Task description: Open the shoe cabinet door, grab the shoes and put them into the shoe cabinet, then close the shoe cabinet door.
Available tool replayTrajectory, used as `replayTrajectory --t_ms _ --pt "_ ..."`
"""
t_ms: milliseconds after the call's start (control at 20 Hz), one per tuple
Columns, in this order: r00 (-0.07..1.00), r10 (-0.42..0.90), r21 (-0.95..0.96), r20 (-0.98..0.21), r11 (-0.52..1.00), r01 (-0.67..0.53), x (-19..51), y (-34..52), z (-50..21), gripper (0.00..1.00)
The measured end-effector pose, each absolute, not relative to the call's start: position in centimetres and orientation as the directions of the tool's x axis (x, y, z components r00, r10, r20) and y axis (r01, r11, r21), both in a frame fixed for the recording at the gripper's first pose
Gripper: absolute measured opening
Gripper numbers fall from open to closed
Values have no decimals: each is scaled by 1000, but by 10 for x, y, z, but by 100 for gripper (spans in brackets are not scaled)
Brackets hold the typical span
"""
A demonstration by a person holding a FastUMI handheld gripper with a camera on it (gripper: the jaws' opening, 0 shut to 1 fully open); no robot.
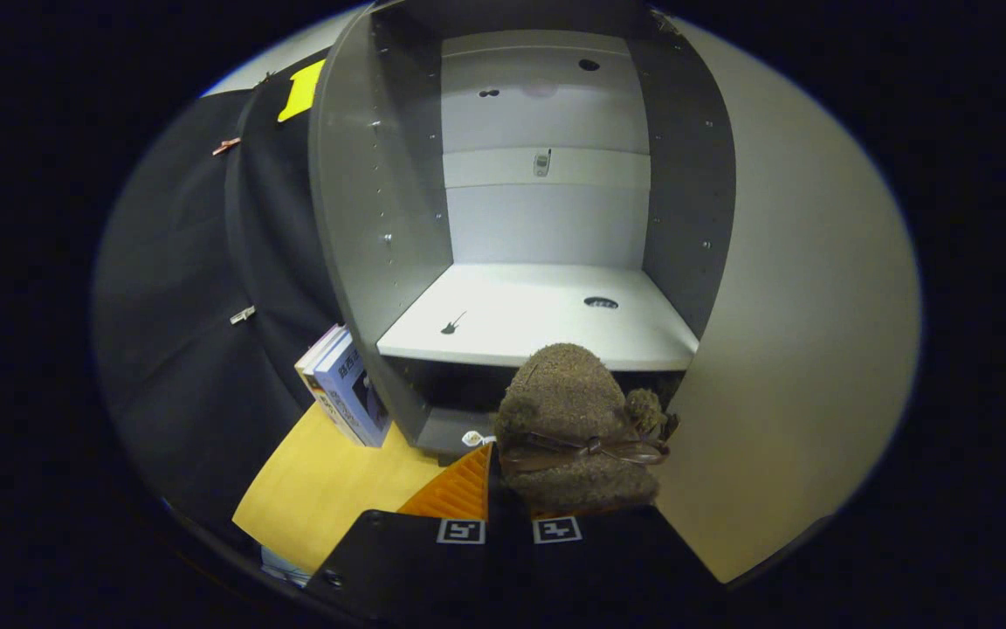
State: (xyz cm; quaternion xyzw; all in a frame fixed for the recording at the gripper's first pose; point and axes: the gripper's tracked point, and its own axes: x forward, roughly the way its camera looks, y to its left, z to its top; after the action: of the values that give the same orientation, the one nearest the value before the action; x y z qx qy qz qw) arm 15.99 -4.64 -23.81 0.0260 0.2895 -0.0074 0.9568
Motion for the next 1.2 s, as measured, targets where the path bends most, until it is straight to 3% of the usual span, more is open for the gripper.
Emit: replayTrajectory --t_ms 650,1200 --pt "842 -75 8 -535 996 93 306 -75 -183 5" --pt "831 -77 20 -551 994 105 430 -91 -223 5"
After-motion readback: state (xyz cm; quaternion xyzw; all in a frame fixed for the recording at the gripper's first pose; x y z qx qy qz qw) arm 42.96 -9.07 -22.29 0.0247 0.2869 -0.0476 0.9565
